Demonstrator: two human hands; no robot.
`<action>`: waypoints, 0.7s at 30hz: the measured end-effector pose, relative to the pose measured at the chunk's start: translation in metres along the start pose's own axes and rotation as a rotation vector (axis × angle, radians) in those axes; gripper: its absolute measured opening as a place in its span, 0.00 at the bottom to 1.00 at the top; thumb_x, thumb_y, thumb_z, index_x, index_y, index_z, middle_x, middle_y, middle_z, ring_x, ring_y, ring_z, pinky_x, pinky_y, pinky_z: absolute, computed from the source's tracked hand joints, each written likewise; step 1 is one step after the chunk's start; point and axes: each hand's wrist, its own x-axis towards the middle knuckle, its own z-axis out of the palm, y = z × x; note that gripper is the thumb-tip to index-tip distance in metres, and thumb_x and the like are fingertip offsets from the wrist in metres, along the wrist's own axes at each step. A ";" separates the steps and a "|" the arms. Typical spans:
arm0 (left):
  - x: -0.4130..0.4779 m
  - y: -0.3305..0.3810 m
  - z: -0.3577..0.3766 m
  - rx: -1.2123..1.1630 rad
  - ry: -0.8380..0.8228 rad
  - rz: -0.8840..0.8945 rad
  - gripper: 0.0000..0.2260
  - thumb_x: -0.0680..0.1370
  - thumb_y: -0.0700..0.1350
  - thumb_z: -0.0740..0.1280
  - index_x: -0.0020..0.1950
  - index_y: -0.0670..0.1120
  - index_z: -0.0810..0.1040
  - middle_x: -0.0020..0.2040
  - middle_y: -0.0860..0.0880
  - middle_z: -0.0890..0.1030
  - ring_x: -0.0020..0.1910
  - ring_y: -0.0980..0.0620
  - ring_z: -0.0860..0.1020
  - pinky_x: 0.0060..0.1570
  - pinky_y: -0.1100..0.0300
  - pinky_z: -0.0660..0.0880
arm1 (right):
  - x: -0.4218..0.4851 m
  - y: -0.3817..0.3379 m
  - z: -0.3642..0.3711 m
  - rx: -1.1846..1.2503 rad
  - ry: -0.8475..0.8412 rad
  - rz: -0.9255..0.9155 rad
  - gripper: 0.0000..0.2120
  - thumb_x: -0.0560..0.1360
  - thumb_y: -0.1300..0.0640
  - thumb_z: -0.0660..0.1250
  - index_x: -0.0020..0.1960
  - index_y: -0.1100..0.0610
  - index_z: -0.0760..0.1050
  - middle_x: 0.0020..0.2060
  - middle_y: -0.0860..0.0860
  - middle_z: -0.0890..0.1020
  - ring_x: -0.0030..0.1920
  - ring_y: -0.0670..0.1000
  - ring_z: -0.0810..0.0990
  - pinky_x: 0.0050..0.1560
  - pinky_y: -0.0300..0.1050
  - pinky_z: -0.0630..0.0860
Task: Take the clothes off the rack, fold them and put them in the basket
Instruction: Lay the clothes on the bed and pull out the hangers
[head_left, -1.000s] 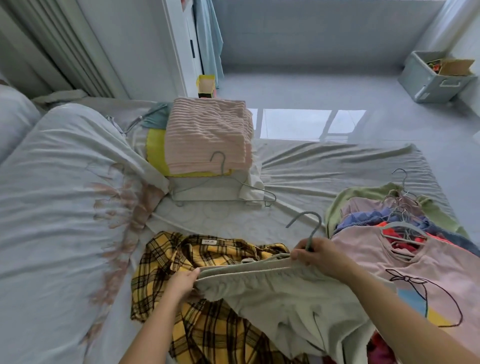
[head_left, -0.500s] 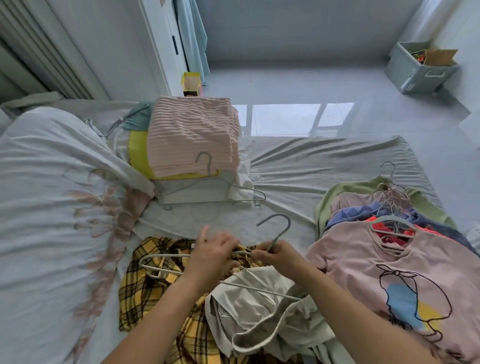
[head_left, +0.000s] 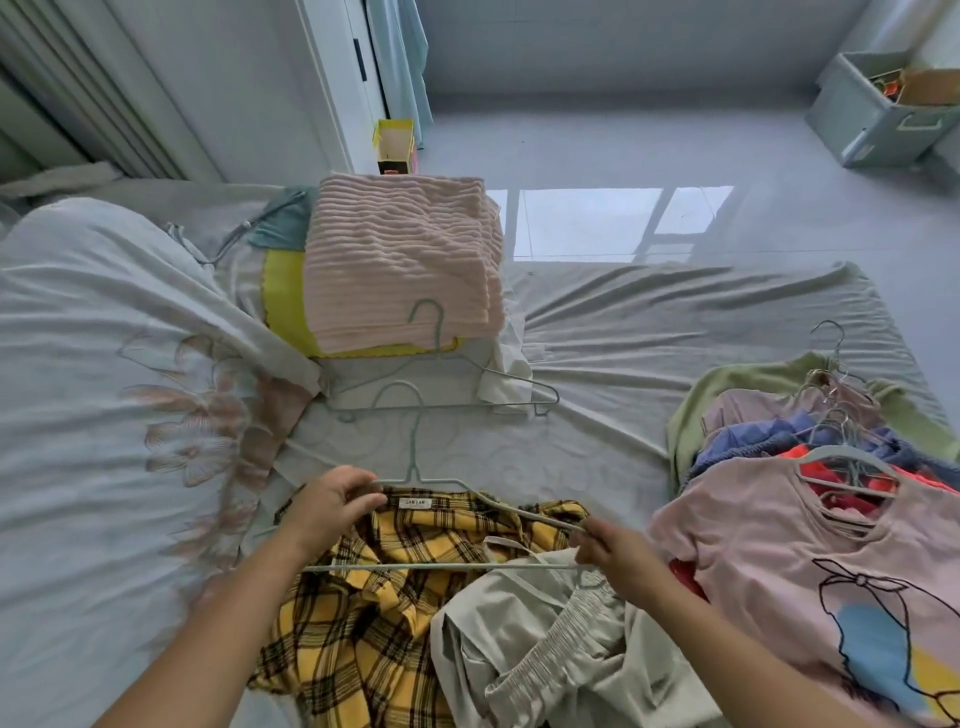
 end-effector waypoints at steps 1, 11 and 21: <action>0.009 -0.005 0.006 0.081 -0.021 0.012 0.07 0.76 0.45 0.68 0.51 0.44 0.81 0.46 0.48 0.80 0.46 0.50 0.77 0.44 0.61 0.71 | 0.006 -0.002 0.003 0.025 0.056 -0.007 0.10 0.79 0.60 0.61 0.40 0.50 0.73 0.40 0.53 0.79 0.44 0.54 0.78 0.47 0.47 0.72; 0.141 -0.013 0.020 0.323 0.152 0.089 0.09 0.79 0.41 0.61 0.48 0.38 0.79 0.46 0.39 0.79 0.49 0.41 0.75 0.42 0.53 0.67 | 0.075 0.016 -0.007 0.041 0.154 0.116 0.27 0.78 0.61 0.62 0.74 0.55 0.58 0.70 0.56 0.66 0.68 0.54 0.68 0.68 0.49 0.65; 0.266 -0.028 0.066 0.322 0.130 -0.275 0.15 0.80 0.41 0.58 0.63 0.33 0.70 0.60 0.31 0.72 0.60 0.34 0.71 0.58 0.47 0.69 | 0.077 0.111 0.014 0.028 0.101 0.279 0.26 0.77 0.61 0.64 0.72 0.57 0.61 0.66 0.56 0.71 0.65 0.52 0.71 0.63 0.40 0.64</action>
